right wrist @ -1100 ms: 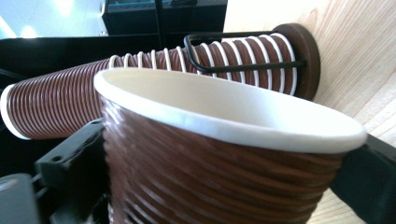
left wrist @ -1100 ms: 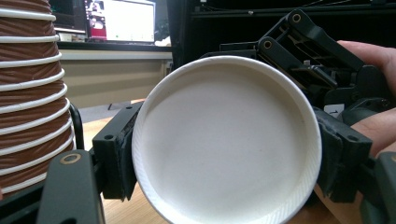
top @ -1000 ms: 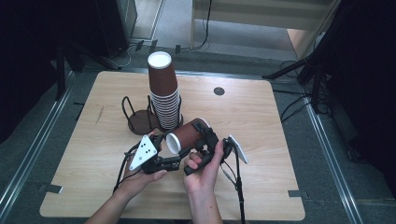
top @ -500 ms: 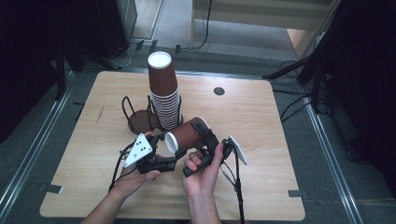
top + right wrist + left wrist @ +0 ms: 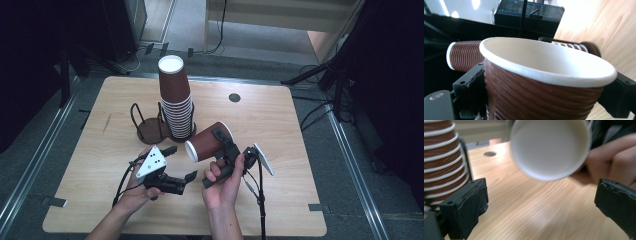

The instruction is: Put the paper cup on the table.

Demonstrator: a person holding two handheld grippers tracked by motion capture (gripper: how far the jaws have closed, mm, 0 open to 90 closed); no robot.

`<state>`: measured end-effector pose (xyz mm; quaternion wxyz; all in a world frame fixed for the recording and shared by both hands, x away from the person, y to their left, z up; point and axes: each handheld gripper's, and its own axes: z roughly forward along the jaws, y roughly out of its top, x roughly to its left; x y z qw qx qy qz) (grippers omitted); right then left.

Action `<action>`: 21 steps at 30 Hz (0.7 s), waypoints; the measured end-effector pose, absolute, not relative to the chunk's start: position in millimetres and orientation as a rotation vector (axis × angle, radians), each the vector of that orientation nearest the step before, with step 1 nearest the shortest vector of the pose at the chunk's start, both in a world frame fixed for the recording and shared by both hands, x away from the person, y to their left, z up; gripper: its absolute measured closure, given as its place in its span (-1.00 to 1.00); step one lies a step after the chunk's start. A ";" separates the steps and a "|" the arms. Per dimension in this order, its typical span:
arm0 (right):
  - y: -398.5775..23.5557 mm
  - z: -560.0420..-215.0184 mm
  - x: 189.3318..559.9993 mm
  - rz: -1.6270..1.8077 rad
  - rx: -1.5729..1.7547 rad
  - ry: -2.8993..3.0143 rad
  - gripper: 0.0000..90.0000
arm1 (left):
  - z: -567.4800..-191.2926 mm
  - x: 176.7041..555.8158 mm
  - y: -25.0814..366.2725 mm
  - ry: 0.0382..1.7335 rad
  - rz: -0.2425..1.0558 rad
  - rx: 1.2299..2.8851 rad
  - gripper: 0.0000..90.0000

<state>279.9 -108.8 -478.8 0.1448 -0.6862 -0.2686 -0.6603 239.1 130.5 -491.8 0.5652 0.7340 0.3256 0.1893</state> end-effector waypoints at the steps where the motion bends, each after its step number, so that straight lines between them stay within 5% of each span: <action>1: -111.1 -478.4 279.2 -1.930 -1.988 -0.808 -0.78 | -493.5 238.9 134.6 0.782 0.445 1.721 -1.00; 21: -115.6 -473.6 278.5 -2.120 -2.051 -1.318 -0.78 | -515.0 231.7 190.2 0.971 0.477 1.747 -1.00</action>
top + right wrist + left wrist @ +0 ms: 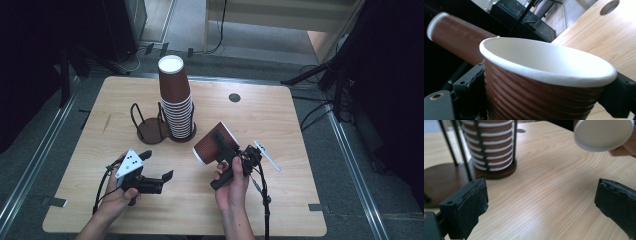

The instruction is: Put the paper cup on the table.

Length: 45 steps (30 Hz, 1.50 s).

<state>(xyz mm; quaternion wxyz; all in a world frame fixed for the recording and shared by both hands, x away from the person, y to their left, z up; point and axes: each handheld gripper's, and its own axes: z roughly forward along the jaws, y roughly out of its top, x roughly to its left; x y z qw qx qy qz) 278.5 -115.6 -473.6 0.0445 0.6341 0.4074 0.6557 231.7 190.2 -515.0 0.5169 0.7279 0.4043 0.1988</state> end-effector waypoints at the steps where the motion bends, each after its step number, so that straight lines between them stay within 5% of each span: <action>1: -115.6 -473.6 278.5 2.003 1.938 1.245 -0.78 | -515.0 231.7 190.2 0.971 0.477 1.747 -1.00; 35: -139.2 -472.4 299.0 1.540 1.420 1.211 -0.79 | -545.8 229.1 288.2 1.280 0.635 1.623 -1.00; 40: -145.7 -471.5 305.5 1.500 1.378 1.218 -0.79 | -549.9 228.8 291.2 1.325 0.714 1.603 -0.73; 45: -154.9 -474.7 318.7 1.432 1.361 1.211 -0.79 | -547.9 225.4 298.1 1.302 0.736 1.561 -0.78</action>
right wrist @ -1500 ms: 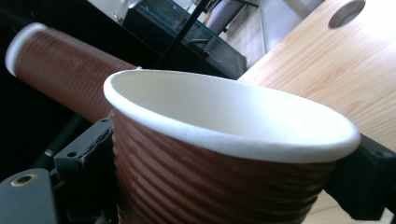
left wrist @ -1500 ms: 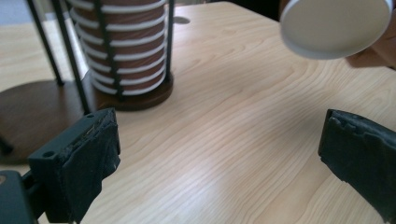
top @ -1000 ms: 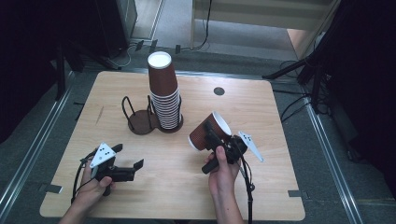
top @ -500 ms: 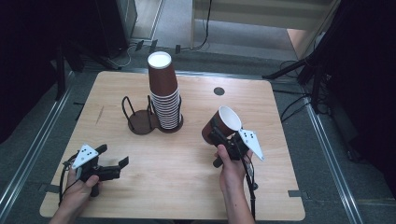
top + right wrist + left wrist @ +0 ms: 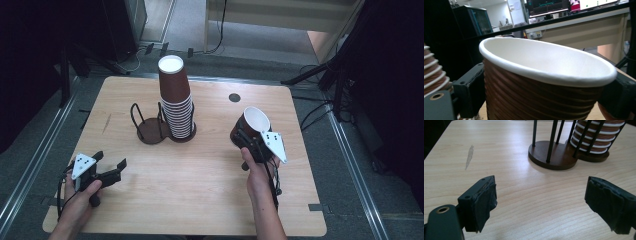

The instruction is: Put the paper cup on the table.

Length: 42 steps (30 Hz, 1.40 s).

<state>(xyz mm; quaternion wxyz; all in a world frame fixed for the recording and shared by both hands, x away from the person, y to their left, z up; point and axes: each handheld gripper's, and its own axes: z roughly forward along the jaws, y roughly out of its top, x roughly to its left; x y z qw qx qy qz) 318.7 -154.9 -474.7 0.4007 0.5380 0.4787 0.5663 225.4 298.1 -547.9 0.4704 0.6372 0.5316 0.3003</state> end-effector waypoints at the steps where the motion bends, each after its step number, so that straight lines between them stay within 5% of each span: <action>1: -154.9 -474.7 318.7 1.432 1.361 1.211 -0.79 | -547.9 225.4 298.1 1.302 0.736 1.561 -0.81; 5: -158.2 -478.0 328.4 1.382 1.338 1.208 -0.79 | -547.4 222.7 301.1 1.264 0.707 1.549 -0.93; 42: -166.4 -536.7 389.7 1.066 1.190 1.316 -0.82 | -550.6 224.7 301.9 1.281 0.691 1.552 -0.93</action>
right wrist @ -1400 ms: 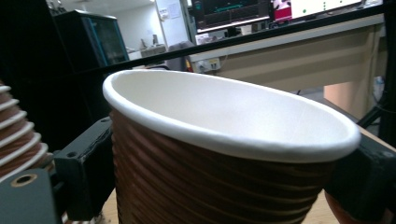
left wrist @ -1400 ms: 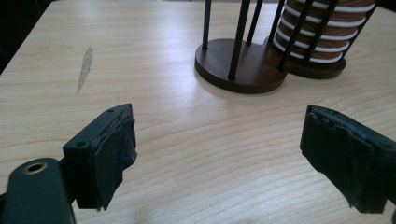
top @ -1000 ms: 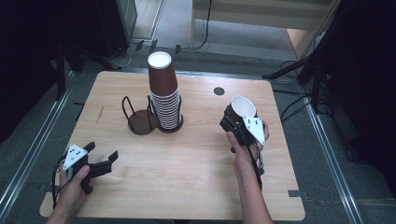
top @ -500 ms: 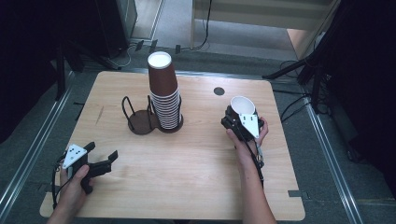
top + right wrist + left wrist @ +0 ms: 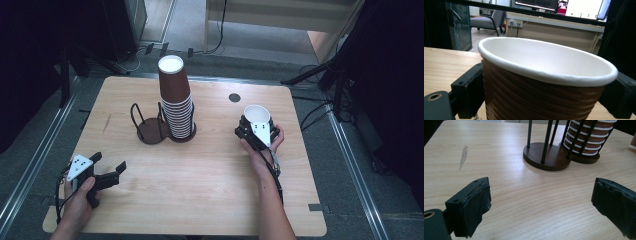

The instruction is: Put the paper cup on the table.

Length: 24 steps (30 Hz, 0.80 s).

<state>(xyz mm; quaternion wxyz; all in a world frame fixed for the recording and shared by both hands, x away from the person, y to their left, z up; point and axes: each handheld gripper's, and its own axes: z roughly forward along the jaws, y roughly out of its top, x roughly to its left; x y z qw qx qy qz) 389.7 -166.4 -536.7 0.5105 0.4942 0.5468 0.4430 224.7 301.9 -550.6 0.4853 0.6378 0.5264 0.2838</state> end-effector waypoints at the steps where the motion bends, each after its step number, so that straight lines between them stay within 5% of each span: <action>1: -166.2 -537.5 390.3 1.058 1.192 1.321 -0.83 | -550.6 224.9 302.2 1.280 0.687 1.554 -0.93; 24: -174.0 -526.5 375.5 1.141 1.242 1.394 -1.00 | -550.5 225.0 300.6 1.279 0.679 1.572 -0.93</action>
